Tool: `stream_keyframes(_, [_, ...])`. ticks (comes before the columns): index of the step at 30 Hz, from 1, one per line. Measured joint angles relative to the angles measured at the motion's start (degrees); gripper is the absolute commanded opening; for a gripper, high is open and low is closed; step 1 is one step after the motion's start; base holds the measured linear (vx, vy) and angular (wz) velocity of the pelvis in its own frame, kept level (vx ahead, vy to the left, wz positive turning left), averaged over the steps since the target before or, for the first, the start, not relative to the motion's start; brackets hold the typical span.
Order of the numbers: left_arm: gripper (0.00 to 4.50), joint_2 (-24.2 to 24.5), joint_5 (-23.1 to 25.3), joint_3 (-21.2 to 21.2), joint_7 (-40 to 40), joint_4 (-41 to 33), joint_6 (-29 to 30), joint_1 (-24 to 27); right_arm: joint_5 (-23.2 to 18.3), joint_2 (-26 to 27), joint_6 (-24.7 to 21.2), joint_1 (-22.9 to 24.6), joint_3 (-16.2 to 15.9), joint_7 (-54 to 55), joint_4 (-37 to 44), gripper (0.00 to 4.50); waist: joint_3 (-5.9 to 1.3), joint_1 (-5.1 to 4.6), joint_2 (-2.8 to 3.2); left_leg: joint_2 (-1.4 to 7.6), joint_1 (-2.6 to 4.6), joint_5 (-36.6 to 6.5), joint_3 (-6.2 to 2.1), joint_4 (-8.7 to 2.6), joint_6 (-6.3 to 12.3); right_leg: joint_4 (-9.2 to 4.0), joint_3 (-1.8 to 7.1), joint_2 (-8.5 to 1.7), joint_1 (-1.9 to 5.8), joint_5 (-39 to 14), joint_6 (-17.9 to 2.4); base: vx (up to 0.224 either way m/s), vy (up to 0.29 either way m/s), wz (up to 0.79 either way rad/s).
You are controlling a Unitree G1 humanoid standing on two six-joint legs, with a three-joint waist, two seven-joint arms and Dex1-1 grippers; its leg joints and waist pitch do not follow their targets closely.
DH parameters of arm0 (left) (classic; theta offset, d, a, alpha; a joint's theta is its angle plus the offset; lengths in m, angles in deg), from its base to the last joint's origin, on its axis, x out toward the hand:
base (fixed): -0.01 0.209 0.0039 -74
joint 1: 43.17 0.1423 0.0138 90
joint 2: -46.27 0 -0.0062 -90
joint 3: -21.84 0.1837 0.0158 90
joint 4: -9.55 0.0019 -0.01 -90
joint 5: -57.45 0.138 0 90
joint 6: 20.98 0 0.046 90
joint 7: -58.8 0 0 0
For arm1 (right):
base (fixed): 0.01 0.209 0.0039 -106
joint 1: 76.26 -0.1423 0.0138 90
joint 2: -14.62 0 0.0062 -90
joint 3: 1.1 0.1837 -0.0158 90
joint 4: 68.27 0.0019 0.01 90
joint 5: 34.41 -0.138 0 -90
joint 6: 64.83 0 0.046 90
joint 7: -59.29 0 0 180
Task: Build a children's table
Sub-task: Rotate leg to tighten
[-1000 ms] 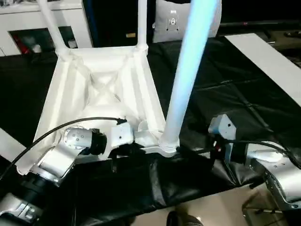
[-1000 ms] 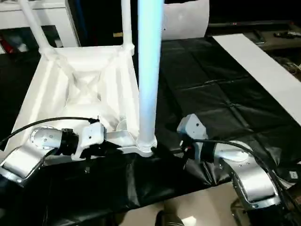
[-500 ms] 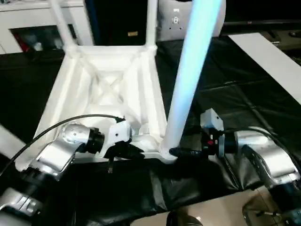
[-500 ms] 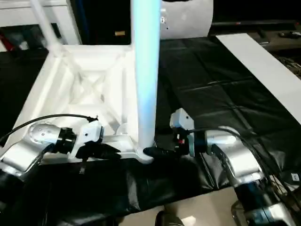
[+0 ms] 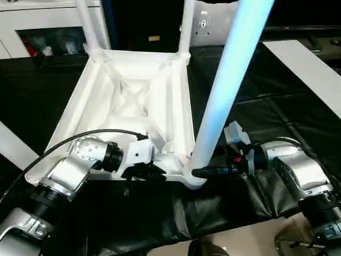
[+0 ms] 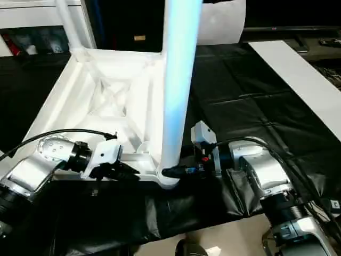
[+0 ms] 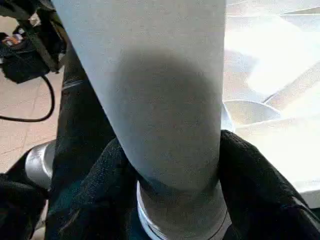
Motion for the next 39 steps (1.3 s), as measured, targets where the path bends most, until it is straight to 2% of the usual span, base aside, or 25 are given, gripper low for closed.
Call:
stream_keyframes(4, [0.00,-0.60,-0.17,-0.54,0.16,-0.53,2.60,0.05,-0.17,-0.01,-1.78,0.35,0.40,0.23,0.84,2.04,0.00,0.06,0.01,0.00,0.00,0.00,0.00,0.00,0.00,-0.01,0.00,-0.01,0.01,-0.01,0.00,0.000,0.000,0.00])
stream_keyframes(8, [0.00,-2.90,-0.28,-1.40,2.49,-2.70,8.76,0.53,-0.77,0.46,-6.27,4.53,2.66,5.24,6.68,2.04,0.01,0.39,0.06,-0.04,0.07,0.00,0.02,-0.03,0.00,-0.01,0.03,-0.06,0.10,-0.04,-0.01,0.000,0.000,0.00])
stream_keyframes(12, [0.00,-5.80,0.49,-3.10,7.72,-2.77,14.32,0.58,1.03,2.92,-9.99,6.36,5.07,15.08,10.02,2.04,0.01,-0.62,0.05,-0.03,0.47,0.00,0.02,-0.05,-0.01,-0.03,0.04,-0.04,0.32,-0.23,0.30,0.000,0.000,0.00])
stream_keyframes(14, [0.00,-8.63,2.23,-4.69,12.92,-1.74,17.49,0.09,3.36,8.86,-13.43,6.32,7.87,25.68,10.43,2.04,0.04,-1.93,0.02,-0.04,0.79,0.00,0.01,-0.08,-0.02,-0.06,0.02,-0.04,0.46,-0.27,0.35,-0.030,0.002,-0.06])
stream_keyframes(15, [0.00,-10.75,3.25,-5.61,16.66,-1.39,19.43,-0.23,4.76,12.93,-15.49,5.96,9.67,32.89,10.58,2.04,0.09,-2.93,0.04,-0.08,0.91,0.00,-0.09,-0.06,-0.03,-0.18,-0.17,-0.14,0.49,-0.35,0.38,-0.060,0.003,-0.12])
stream_keyframes(17, [0.00,-14.26,4.49,-6.21,21.69,-1.29,22.46,-0.81,6.79,17.79,-18.26,5.54,11.96,42.32,11.42,2.04,0.21,-4.11,0.24,-0.14,0.95,-0.01,-0.52,-0.08,-0.05,-0.87,-1.20,-0.60,0.63,-0.49,0.46,-0.058,0.038,-0.19])
stream_keyframes(19, [0.00,-16.41,4.88,-6.37,25.45,-1.29,24.62,-1.01,8.18,19.99,-19.75,4.99,12.09,48.20,11.81,2.03,0.37,-5.19,0.81,-0.11,0.98,-0.02,-1.52,-0.38,-0.06,-2.22,-2.88,-0.90,1.30,-1.16,0.48,-0.045,0.056,-0.17])
stream_keyframes(21, [0.00,-17.72,5.68,-6.95,28.21,-0.88,25.51,-1.19,10.14,24.15,-20.15,4.80,12.45,54.71,11.93,2.03,0.63,-5.77,1.16,-0.04,1.17,-0.03,-2.08,-0.95,-0.06,-3.43,-4.01,-0.98,2.01,-1.57,0.45,0.000,0.000,0.00])
stream_keyframes(22, [0.00,-18.63,6.18,-7.24,29.39,-0.49,25.97,-1.58,11.18,25.98,-20.14,4.56,12.86,57.68,11.93,2.03,0.92,-5.85,1.38,-0.01,1.09,-0.03,-2.06,-1.33,-0.06,-2.85,-4.25,-1.05,2.19,-2.48,0.09,-0.086,0.022,0.01])
stream_keyframes(23, [0.00,-19.45,6.67,-7.31,30.56,-0.17,26.37,-2.03,12.49,27.87,-20.12,4.30,13.17,60.74,11.97,2.03,1.31,-5.47,1.34,-0.15,1.12,-0.03,-1.53,-1.92,-0.07,-0.68,-3.93,-1.29,1.88,-4.36,-0.97,-0.087,-0.017,0.20])
stream_keyframes(24, [0.00,-20.57,7.27,-7.18,32.07,0.39,26.58,-2.75,13.49,28.86,-20.02,4.51,13.79,63.16,12.31,2.03,1.14,-4.43,0.42,-0.29,1.21,-0.03,0.38,-2.32,-0.06,4.14,-1.66,-1.65,1.91,-6.81,-1.54,-0.087,-0.017,0.20])
stream_keyframes(25, [0.00,-20.89,7.87,-7.29,32.53,0.27,26.52,-3.02,13.91,29.46,-19.93,3.85,13.87,64.38,12.11,2.03,0.78,-3.87,-1.18,-0.70,1.55,-0.08,1.56,-1.68,-0.15,4.12,0.43,-1.81,1.17,-6.85,0.84,0.029,-0.102,0.13])
stream_keyframes(26, [0.00,-20.96,8.13,-7.41,32.55,0.14,26.55,-3.09,14.60,30.34,-19.80,3.52,13.89,65.35,12.00,2.03,0.82,-3.40,-1.26,-0.92,1.25,-0.46,1.05,-1.07,-0.52,4.29,0.69,-1.80,0.66,-6.51,1.16,0.112,-0.076,-0.24])
stream_keyframes(27, [0.00,-21.16,8.13,-7.38,32.54,-0.04,26.60,-2.97,14.95,30.65,-19.65,3.43,13.89,65.87,12.01,2.57,0.71,-2.73,-0.13,-1.98,0.29,-0.50,-3.27,0.54,-0.43,4.11,-0.11,-1.53,1.24,-6.49,1.18,0.112,-0.076,-0.24])
stream_keyframes(28, [0.00,-21.15,8.14,-7.22,32.53,-0.62,26.60,-2.80,14.95,30.64,-18.89,3.63,13.89,65.87,12.02,2.71,0.69,-2.55,0.44,-2.12,0.27,-0.04,-4.64,0.42,-1.04,4.06,-0.98,-1.42,1.12,-6.43,1.12,0.077,0.030,-0.28])
stream_keyframes(29, [0.00,-21.07,8.24,-7.05,32.53,-1.19,26.62,-2.79,14.85,30.67,-18.01,3.88,13.88,65.79,12.11,2.71,0.70,-2.61,0.75,-2.00,0.14,0.02,-4.67,0.41,-1.08,3.74,-1.35,-1.49,1.14,-6.38,1.07,0.000,0.000,0.00])
stream_keyframes(30, [0.00,-20.75,8.44,-6.79,32.50,-1.86,26.62,-2.79,14.57,30.84,-17.31,4.06,13.88,65.59,12.25,2.92,0.58,-3.23,0.80,-1.81,0.07,0.05,-4.61,-0.19,-1.10,2.65,-1.29,-1.06,1.14,-5.84,0.39,0.000,0.000,0.00])
stream_keyframes(32, [0.00,-19.66,8.40,-6.63,31.69,-2.72,26.54,-2.71,14.12,30.22,-16.27,4.51,13.85,63.67,12.35,3.08,0.53,-3.54,0.76,-1.71,-0.07,0.39,-4.33,-0.50,-0.86,1.22,-1.16,-0.84,1.35,-2.88,-1.04,0.000,0.000,0.00])
stream_keyframes(33, [0.00,-18.95,8.12,-6.57,30.85,-3.10,26.13,-2.37,13.56,29.10,-15.47,5.24,13.45,61.47,12.67,3.21,0.54,-3.67,0.77,-1.68,-0.01,0.31,-4.16,-0.57,-0.75,0.77,-1.11,-0.87,1.50,-2.02,-0.86,0.000,0.000,0.00])
stream_keyframes(35, [0.00,-17.45,7.58,-6.45,29.12,-3.71,24.87,-1.83,12.72,26.12,-13.94,6.20,12.25,57.00,13.32,3.28,0.55,-3.62,0.74,-1.57,0.03,0.31,-3.92,-0.90,-0.75,0.61,-1.12,-0.87,1.43,-2.07,-0.76,0.000,0.000,0.00])
stream_keyframes(39, [0.00,-13.70,6.85,-6.32,25.03,-4.82,22.18,-1.05,10.07,20.16,-10.45,7.69,11.58,46.46,13.41,3.74,0.55,-3.21,0.72,-0.82,-0.03,0.43,-2.95,-1.36,-0.85,0.64,-1.26,-0.74,1.08,-2.26,-0.44,0.000,0.000,0.00])
